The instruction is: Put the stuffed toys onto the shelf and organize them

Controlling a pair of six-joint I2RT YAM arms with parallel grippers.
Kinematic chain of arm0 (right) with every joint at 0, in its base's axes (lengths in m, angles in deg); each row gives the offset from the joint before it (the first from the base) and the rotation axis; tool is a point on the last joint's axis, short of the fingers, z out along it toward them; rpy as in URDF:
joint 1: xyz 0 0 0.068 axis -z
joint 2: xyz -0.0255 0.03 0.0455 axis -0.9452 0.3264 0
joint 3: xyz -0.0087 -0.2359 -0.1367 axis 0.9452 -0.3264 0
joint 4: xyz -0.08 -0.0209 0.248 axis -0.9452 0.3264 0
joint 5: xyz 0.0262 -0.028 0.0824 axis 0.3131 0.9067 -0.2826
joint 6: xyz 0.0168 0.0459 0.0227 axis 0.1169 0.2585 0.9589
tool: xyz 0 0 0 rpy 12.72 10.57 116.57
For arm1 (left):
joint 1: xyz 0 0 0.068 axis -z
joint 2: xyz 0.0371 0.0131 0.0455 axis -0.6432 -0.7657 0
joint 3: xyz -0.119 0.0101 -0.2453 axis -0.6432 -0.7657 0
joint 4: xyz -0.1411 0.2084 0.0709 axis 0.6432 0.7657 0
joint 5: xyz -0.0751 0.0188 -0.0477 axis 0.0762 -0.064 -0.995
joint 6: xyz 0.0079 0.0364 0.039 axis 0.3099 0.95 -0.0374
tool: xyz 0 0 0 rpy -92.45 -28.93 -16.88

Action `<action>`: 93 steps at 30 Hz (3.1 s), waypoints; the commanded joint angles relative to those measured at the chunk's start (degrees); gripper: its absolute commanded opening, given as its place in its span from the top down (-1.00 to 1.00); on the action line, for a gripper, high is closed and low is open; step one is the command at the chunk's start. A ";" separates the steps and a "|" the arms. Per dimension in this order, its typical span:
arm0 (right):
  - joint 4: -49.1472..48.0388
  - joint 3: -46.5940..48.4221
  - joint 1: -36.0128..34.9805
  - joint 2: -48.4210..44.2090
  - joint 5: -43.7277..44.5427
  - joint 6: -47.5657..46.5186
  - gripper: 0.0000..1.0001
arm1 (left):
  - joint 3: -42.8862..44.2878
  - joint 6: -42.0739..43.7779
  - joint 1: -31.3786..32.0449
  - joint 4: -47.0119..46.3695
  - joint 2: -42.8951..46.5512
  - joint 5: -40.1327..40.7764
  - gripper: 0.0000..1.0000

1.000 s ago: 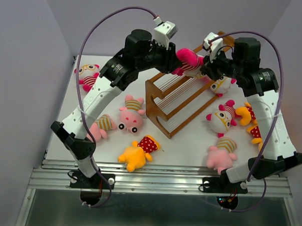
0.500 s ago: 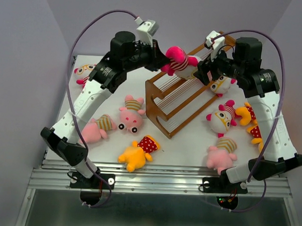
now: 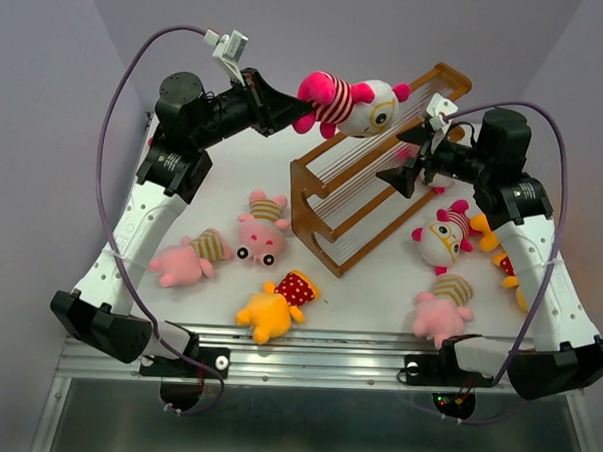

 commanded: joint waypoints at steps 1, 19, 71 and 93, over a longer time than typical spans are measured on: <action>-17.13 -2.37 -0.01 -0.87 -7.41 4.85 -1.00 | -1.52 -5.61 -1.03 -10.44 3.00 -6.17 1.00; -39.99 0.09 0.52 3.70 -16.72 33.34 -0.87 | -5.65 -7.02 -2.09 -12.21 4.76 -8.20 1.00; 5.25 -3.52 38.66 2.82 30.58 50.14 0.99 | -27.09 18.38 -5.25 9.50 27.52 38.20 -0.77; 14.14 -16.87 38.66 5.72 12.02 48.82 0.99 | -28.76 16.62 -5.87 9.23 27.35 37.24 -0.78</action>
